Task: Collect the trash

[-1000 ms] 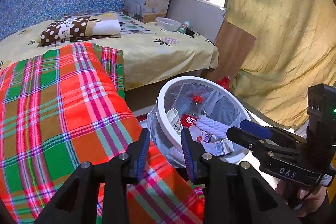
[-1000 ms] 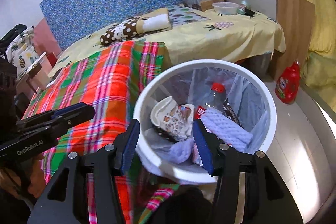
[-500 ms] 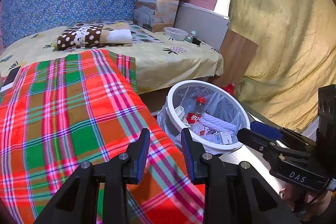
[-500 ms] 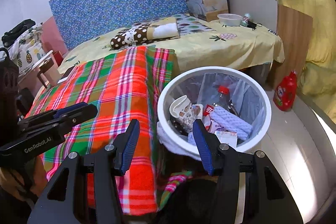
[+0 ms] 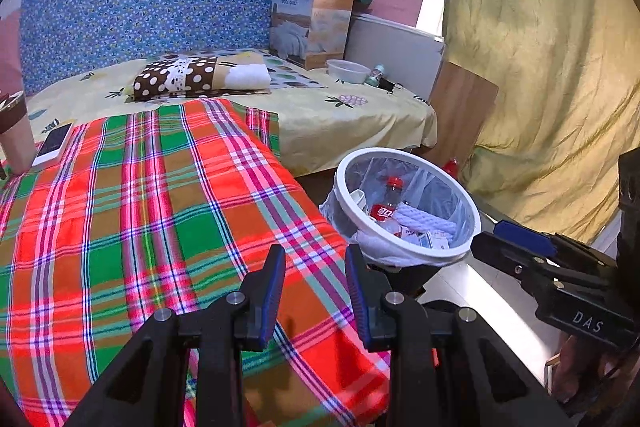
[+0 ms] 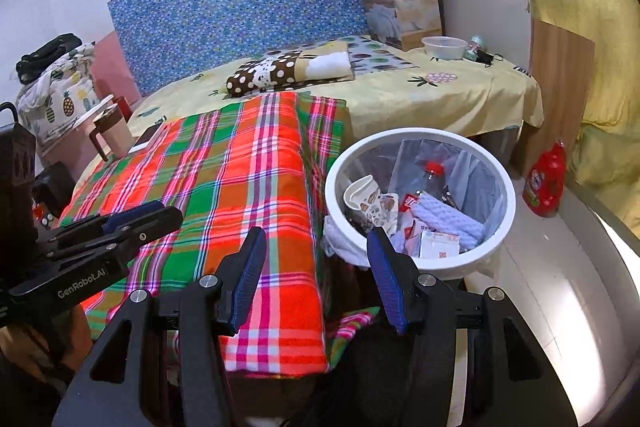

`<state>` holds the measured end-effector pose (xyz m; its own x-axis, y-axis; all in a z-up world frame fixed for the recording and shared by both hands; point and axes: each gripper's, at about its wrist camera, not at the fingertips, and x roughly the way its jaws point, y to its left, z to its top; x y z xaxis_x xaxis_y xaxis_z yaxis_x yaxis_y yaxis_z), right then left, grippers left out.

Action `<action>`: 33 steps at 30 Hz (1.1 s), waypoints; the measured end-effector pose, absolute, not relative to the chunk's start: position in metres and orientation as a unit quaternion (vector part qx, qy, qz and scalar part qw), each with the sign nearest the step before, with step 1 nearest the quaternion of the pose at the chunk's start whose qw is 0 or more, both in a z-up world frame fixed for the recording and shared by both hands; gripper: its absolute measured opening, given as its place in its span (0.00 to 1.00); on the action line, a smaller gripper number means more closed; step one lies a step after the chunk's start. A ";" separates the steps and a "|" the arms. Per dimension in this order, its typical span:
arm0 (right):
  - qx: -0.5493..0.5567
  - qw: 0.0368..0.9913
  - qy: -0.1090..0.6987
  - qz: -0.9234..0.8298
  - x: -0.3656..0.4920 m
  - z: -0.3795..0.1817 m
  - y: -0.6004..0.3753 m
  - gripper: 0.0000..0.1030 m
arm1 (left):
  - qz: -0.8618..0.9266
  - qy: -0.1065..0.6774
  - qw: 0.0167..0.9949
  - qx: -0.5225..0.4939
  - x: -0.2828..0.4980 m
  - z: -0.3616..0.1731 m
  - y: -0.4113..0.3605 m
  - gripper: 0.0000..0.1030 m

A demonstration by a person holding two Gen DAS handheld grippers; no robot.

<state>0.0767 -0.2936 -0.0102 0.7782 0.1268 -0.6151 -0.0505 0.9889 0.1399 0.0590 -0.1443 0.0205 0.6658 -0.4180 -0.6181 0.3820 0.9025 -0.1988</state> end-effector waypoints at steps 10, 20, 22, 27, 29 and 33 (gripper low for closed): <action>0.061 0.940 0.333 0.047 0.069 -0.013 -0.291 0.53 | -0.220 0.347 0.911 -0.022 0.046 0.020 -0.143 0.30; 0.061 0.939 0.334 0.048 0.067 -0.013 -0.288 0.53 | -0.219 0.348 0.911 -0.022 0.044 0.019 -0.142 0.30; 0.060 0.939 0.334 0.048 0.066 -0.012 -0.288 0.53 | -0.219 0.347 0.911 -0.023 0.044 0.019 -0.142 0.30; 0.059 0.939 0.335 0.049 0.066 -0.013 -0.286 0.53 | -0.220 0.348 0.911 -0.023 0.044 0.019 -0.141 0.30; 0.059 0.939 0.335 0.049 0.066 -0.013 -0.286 0.53 | -0.219 0.348 0.911 -0.023 0.044 0.018 -0.141 0.30; 0.058 0.939 0.335 0.049 0.066 -0.013 -0.285 0.53 | -0.221 0.347 0.911 -0.024 0.043 0.018 -0.140 0.30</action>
<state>0.0664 -0.2848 -0.0129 0.7705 0.1312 -0.6238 -0.0534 0.9884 0.1419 0.0431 -0.1401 0.0180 0.6615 -0.4188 -0.6221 0.3859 0.9014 -0.1964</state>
